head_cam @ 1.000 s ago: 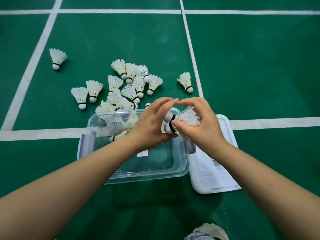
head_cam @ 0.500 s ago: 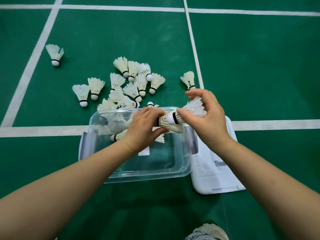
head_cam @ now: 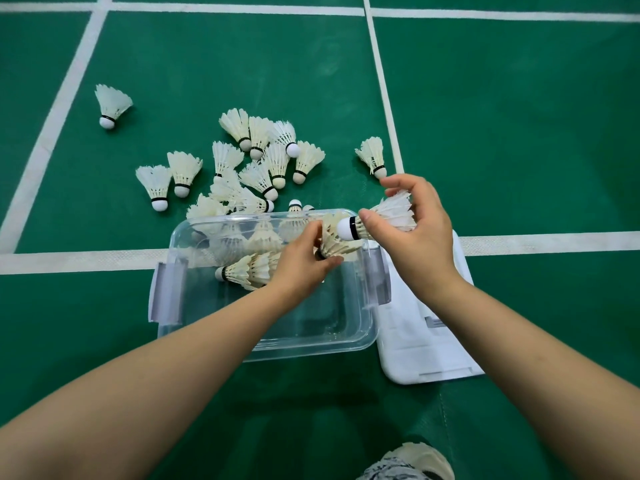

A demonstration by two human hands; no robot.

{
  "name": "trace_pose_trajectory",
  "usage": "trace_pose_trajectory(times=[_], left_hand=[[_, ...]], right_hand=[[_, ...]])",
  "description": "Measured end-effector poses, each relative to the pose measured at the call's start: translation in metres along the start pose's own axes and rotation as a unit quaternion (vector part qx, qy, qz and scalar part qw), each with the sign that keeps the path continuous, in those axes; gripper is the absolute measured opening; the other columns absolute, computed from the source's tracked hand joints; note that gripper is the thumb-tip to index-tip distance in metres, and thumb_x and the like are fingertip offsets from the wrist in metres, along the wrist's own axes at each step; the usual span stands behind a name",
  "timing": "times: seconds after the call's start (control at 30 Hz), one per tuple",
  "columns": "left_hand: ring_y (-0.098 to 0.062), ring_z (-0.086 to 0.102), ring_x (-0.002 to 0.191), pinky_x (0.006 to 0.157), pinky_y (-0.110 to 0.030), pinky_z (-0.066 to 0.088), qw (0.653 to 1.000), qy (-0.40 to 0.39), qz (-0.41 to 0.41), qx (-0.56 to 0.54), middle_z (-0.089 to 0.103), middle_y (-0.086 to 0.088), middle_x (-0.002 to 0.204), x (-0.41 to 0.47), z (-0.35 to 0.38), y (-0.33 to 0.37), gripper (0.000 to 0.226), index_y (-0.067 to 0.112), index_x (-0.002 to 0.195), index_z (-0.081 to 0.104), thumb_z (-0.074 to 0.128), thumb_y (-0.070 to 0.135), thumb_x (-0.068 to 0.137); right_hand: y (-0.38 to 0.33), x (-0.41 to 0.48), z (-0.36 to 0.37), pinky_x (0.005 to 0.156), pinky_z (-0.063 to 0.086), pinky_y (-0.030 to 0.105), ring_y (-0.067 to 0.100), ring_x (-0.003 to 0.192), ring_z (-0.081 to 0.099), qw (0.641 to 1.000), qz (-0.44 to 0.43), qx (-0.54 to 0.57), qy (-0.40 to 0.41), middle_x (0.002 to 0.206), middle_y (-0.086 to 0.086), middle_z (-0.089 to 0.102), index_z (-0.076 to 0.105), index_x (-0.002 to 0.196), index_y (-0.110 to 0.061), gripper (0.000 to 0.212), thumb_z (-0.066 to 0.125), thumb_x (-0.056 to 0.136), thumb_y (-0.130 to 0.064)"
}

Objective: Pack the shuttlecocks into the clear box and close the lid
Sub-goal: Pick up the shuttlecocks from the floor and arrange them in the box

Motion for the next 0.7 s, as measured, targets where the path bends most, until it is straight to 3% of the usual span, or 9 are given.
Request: trace_pose_trajectory(times=[0.13,0.3,0.5,0.7], left_hand=[[-0.022,0.054,0.104,0.078,-0.023,0.038,0.999,0.016,0.009,0.035,0.059,-0.005,0.117,0.008,0.009,-0.009,0.05,0.014,0.121,0.051,0.071,0.013,0.075],[-0.029,0.059,0.099,0.082,-0.035,0.045,0.992,0.044,-0.014,0.117,0.067,-0.005,0.106,0.009,0.024,-0.023,0.044,0.019,0.116,0.055,0.067,0.031,0.076],[-0.028,0.039,0.122,0.099,-0.042,0.03,0.969,0.019,-0.019,0.244,0.054,-0.007,0.126,0.005,0.02,-0.04,0.046,0.013,0.121,0.05,0.063,0.031,0.08],[-0.027,0.031,0.126,0.1,-0.039,0.026,0.943,0.006,-0.004,0.333,0.04,-0.007,0.137,0.004,0.016,-0.033,0.056,0.011,0.132,0.039,0.059,0.032,0.083]], right_hand=[[0.004,-0.002,-0.001,0.076,0.034,0.003,-0.009,0.083,0.047,1.0,-0.001,0.0,-0.009,0.092,-0.019,0.048,0.047,0.09,-0.045,0.038,0.071,0.072,-0.022],[0.008,-0.004,-0.003,0.076,0.035,0.003,-0.009,0.083,0.047,1.0,0.002,-0.001,-0.012,0.091,-0.019,0.049,0.047,0.09,-0.045,0.04,0.072,0.073,-0.018],[0.01,-0.006,-0.005,0.076,0.037,0.007,-0.005,0.083,0.048,1.0,0.011,-0.003,-0.02,0.091,-0.019,0.049,0.046,0.088,-0.047,0.035,0.068,0.07,-0.027],[0.012,-0.009,-0.006,0.077,0.036,0.007,-0.003,0.084,0.048,0.999,0.015,0.0,-0.033,0.091,-0.018,0.049,0.047,0.088,-0.044,0.041,0.073,0.075,-0.016]])
Point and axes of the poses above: each hand's wrist, its own x-axis towards the middle knuckle, its own z-axis out of the palm, y = z × x, the point moved 1 cm from there along x, towards the middle knuckle
